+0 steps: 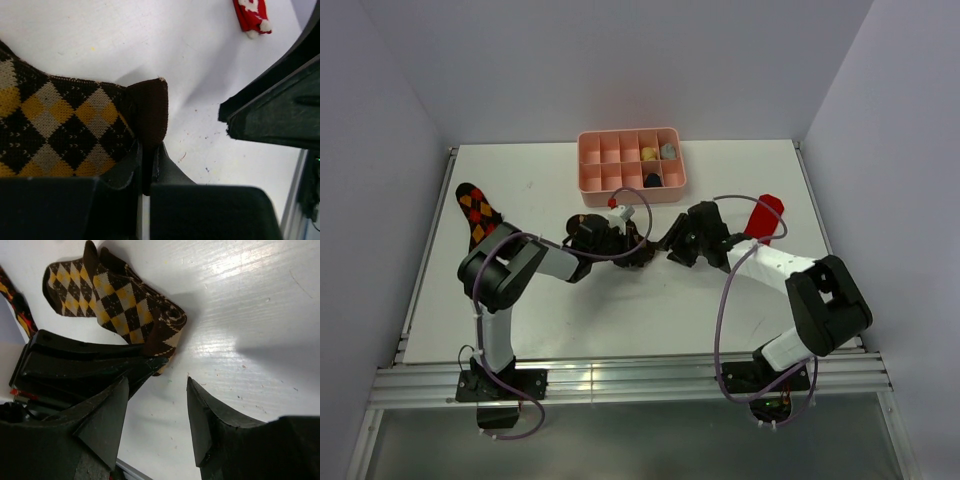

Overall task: Roll the socks
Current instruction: Roll the sock at the center of the board.

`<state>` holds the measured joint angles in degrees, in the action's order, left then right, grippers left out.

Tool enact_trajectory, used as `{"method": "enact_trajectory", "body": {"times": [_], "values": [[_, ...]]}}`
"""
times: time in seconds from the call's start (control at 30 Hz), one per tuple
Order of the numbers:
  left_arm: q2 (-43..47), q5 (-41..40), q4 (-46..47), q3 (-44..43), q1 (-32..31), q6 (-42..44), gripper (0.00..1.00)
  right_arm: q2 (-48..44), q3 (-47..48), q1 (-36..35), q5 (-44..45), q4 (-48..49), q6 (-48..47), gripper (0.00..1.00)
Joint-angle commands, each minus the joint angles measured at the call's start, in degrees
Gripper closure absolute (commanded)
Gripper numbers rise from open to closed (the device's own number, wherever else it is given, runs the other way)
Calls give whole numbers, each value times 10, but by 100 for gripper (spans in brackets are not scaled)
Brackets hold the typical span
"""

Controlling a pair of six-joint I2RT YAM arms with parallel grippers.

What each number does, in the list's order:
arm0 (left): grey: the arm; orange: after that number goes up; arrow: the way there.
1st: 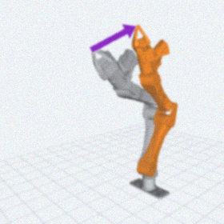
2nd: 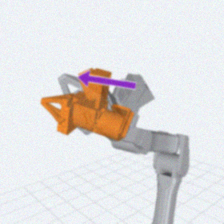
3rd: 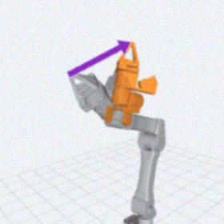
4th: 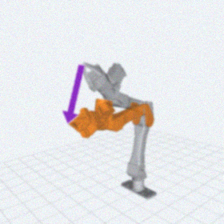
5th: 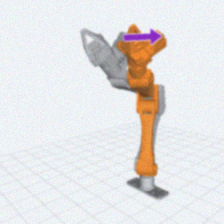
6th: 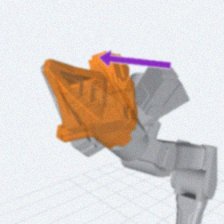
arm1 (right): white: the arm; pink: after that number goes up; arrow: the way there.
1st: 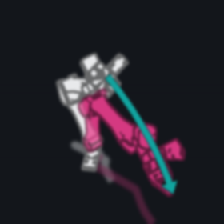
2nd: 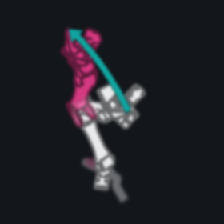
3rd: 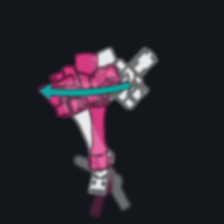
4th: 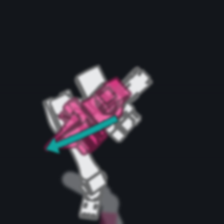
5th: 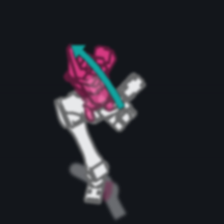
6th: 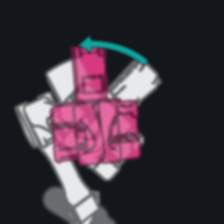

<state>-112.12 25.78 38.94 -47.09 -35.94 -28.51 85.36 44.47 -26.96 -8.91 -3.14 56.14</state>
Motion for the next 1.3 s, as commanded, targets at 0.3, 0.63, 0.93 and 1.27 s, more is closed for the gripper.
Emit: {"method": "enact_trajectory", "body": {"times": [0.3,0.63,0.93,1.27], "values": [[-39,48,-69,-7,16,-64,100,50,-61,3,22,225,53,46],[-49,66,-55,-2,22,-88,100,108,-82,3,21,292,70,48],[-62,93,-30,1,27,-110,100,166,-96,3,0,356,84,50],[-65,103,-19,2,31,-118,97,156,-83,3,23,286,57,100]]}}
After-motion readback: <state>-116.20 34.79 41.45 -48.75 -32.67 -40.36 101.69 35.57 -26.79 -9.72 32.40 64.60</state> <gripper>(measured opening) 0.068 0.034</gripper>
